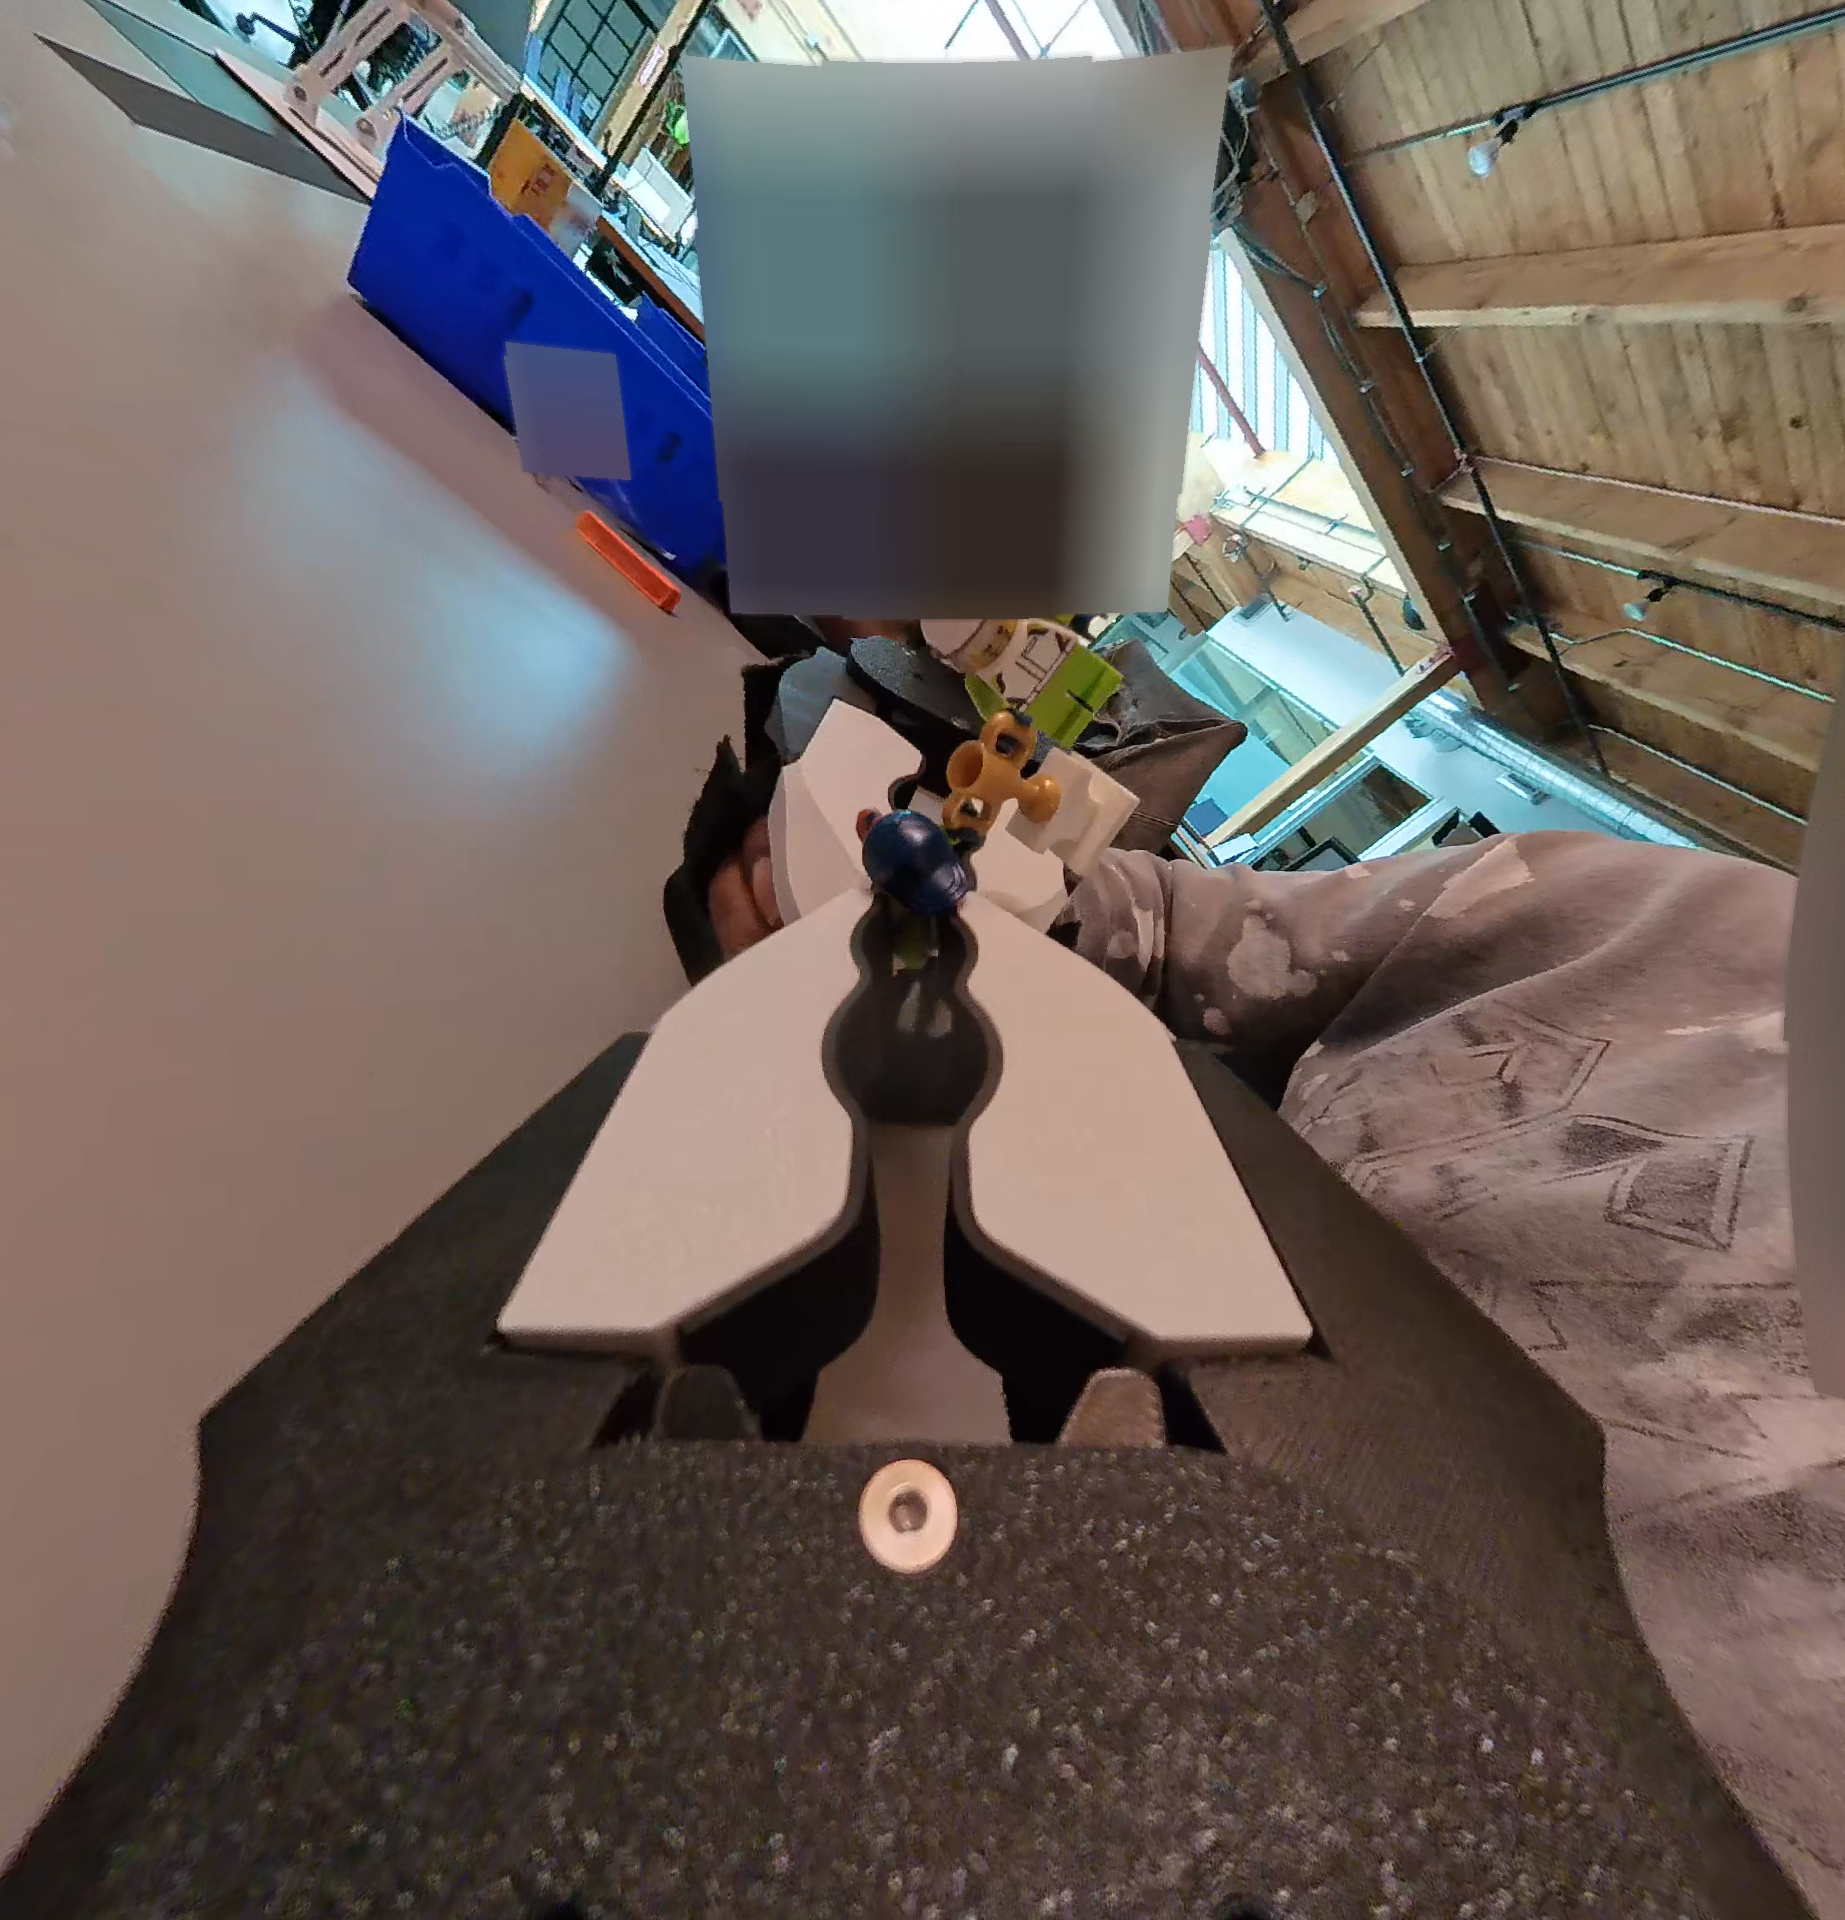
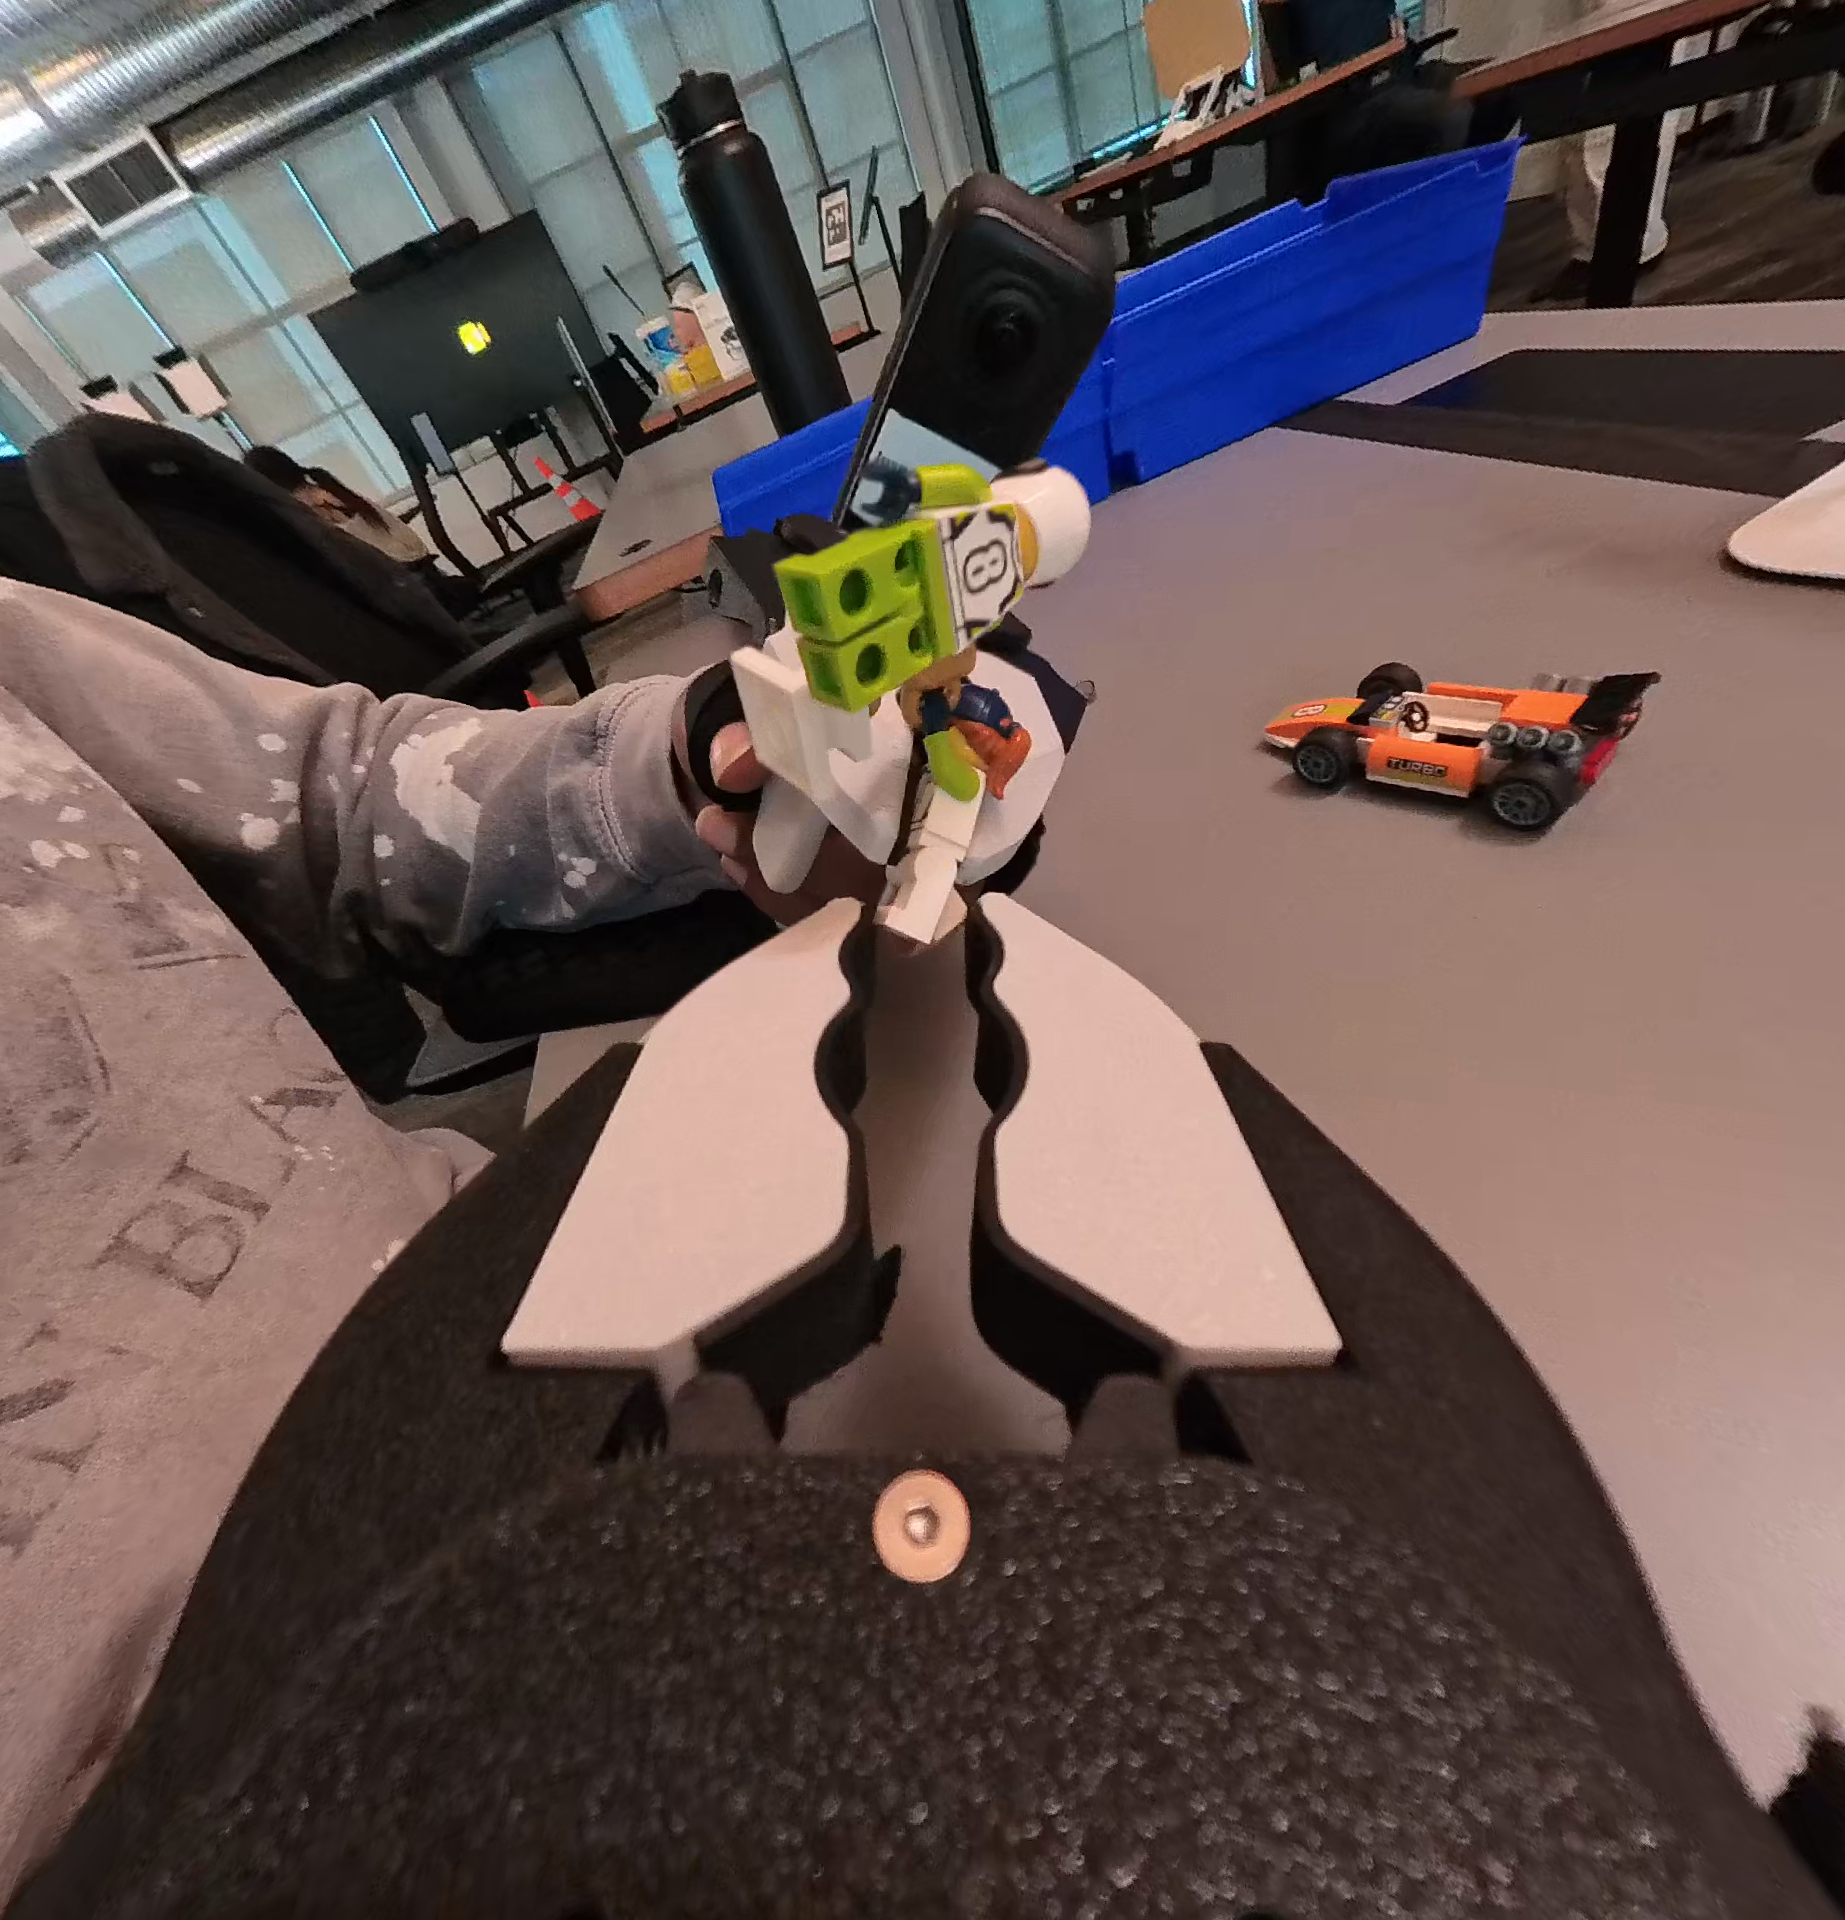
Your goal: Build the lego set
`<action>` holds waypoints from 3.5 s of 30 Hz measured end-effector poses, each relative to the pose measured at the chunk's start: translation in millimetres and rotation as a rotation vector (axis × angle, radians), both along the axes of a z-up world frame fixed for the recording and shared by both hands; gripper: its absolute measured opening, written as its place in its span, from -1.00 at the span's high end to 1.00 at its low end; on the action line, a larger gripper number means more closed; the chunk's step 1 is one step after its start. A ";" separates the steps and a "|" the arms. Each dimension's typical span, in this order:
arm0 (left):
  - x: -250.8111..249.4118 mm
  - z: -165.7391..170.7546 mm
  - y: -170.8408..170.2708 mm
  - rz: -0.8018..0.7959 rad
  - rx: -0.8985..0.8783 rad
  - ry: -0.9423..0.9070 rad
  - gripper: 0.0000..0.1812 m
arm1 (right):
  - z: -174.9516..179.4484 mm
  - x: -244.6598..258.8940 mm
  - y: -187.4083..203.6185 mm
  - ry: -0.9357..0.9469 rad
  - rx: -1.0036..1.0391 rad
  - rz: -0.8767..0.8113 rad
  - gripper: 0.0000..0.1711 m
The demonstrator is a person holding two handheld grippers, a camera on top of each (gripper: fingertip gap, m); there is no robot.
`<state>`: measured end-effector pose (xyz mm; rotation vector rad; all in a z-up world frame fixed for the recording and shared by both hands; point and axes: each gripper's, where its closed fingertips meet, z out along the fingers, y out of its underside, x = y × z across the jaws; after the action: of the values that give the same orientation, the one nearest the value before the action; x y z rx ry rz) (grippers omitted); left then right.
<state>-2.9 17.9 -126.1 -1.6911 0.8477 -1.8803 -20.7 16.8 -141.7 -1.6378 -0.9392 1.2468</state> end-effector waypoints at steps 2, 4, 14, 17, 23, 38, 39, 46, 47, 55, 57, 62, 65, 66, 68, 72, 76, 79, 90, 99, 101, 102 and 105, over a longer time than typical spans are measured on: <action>-0.2 -0.3 1.3 0.009 0.006 0.004 0.91 | -0.8 0.3 1.2 -0.001 -0.002 -0.012 0.83; -0.4 -0.6 3.1 0.028 0.027 0.015 0.91 | -2.0 1.2 2.5 -0.006 -0.011 -0.024 0.88; 0.4 -10.4 11.9 0.150 0.282 0.172 0.90 | -10.4 3.5 9.3 -0.034 -0.110 -0.062 0.90; 0.3 -11.3 13.5 0.171 0.309 0.198 0.91 | -11.1 3.7 10.7 -0.036 -0.117 -0.068 0.90; -2.3 -17.5 15.4 0.185 0.316 0.250 0.91 | -14.1 7.6 14.7 -0.077 -0.092 -0.087 0.76; -6.5 -43.7 9.0 0.161 0.501 0.471 0.91 | 0.3 23.3 14.5 -0.228 0.058 -0.041 0.87; -7.3 -41.9 7.5 0.154 0.494 0.459 0.91 | 1.1 22.4 13.0 -0.209 0.055 -0.006 0.87; -7.6 -13.9 -10.5 0.044 0.364 0.237 0.91 | 21.6 17.5 0.5 -0.017 0.066 0.184 0.87; -7.9 -11.8 -11.8 0.031 0.338 0.216 0.91 | 22.9 16.7 0.2 -0.005 0.072 0.192 0.87; -8.9 -11.8 -12.8 0.002 0.277 0.198 0.91 | 31.4 18.4 6.1 -0.012 0.107 0.171 0.68; -8.5 -18.9 -11.9 0.003 0.284 0.242 0.91 | 36.0 22.4 9.1 -0.056 0.159 0.150 0.65; -8.0 -41.5 -8.6 0.006 0.285 0.384 0.91 | 27.3 13.9 -14.2 -0.369 0.363 0.275 0.59; -8.1 -52.6 -9.2 -0.004 0.277 0.452 0.91 | 1.5 11.7 -13.3 -0.635 0.520 0.307 0.48; -8.4 -55.5 -10.0 -0.009 0.275 0.468 0.91 | -5.5 11.3 -12.9 -0.688 0.550 0.318 0.46; -9.0 -59.2 -10.3 -0.010 0.264 0.489 0.91 | -15.3 8.2 -13.4 -0.738 0.591 0.331 0.46; -11.4 -60.8 -8.7 -0.004 0.236 0.496 0.91 | -29.2 6.3 -12.0 -0.808 0.693 0.319 0.53; -11.6 -61.4 -7.9 -0.006 0.202 0.491 0.91 | -30.3 5.2 -8.3 -0.832 0.788 0.268 0.59; -11.7 -60.7 -8.2 -0.014 0.152 0.469 0.91 | -31.6 5.5 -7.2 -0.862 0.869 0.238 0.58; -10.5 -46.0 -8.4 -0.029 -0.005 0.340 0.91 | -22.2 1.1 -8.8 -0.860 1.023 0.171 0.59; -10.0 -49.8 -9.6 -0.031 0.043 0.367 0.91 | -19.2 5.2 -8.1 -0.785 0.808 0.200 0.49; -10.7 -49.9 -8.4 -0.025 0.045 0.368 0.91 | -25.9 5.7 -10.1 -0.807 0.814 0.216 0.52; -11.4 -50.5 -7.6 -0.022 0.047 0.371 0.91 | -27.6 5.5 -9.8 -0.809 0.820 0.212 0.52; -11.6 -51.2 -6.9 -0.018 0.040 0.369 0.91 | -28.0 5.6 -9.2 -0.804 0.821 0.200 0.54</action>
<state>-14.5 11.1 -177.3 -2.0451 1.0331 -1.5723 -15.0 7.6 -169.8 -1.3432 -1.8311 0.1559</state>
